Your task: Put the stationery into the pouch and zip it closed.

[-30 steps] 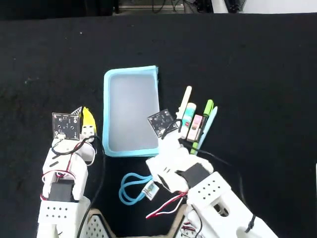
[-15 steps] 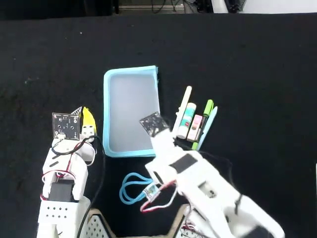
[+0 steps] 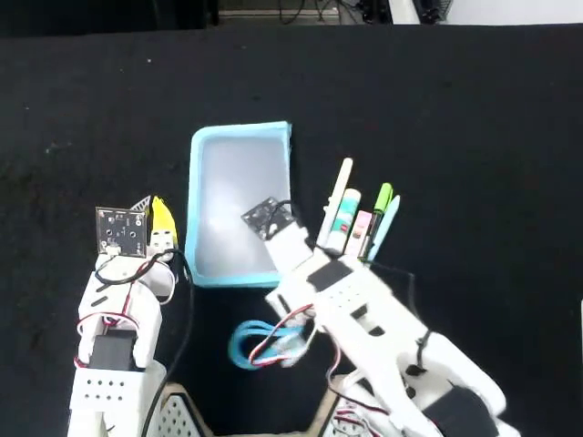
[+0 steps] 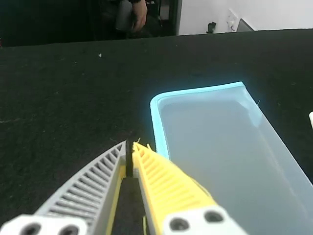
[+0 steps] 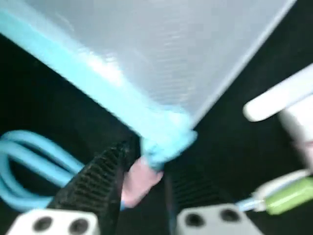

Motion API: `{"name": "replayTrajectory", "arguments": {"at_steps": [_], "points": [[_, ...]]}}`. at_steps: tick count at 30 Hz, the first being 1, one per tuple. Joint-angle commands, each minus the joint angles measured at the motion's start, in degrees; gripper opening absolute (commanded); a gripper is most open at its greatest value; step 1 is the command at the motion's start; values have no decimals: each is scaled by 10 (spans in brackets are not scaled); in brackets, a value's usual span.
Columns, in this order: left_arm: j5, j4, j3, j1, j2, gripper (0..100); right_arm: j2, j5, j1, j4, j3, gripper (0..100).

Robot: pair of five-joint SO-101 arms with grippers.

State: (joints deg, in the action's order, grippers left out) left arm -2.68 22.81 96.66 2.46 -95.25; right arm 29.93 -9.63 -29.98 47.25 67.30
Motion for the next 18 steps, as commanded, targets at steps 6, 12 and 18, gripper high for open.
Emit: {"name": "replayTrajectory", "arguments": {"at_steps": [6,12,18], "points": [[3,-12,12,5,-4,30,132,-281,152,7,-24,21],[3,-12,12,5,-4,30,124,-277,123,120,-5,264],[3,-11,12,4,-4,30,111,-222,120,127,11,219]]}}
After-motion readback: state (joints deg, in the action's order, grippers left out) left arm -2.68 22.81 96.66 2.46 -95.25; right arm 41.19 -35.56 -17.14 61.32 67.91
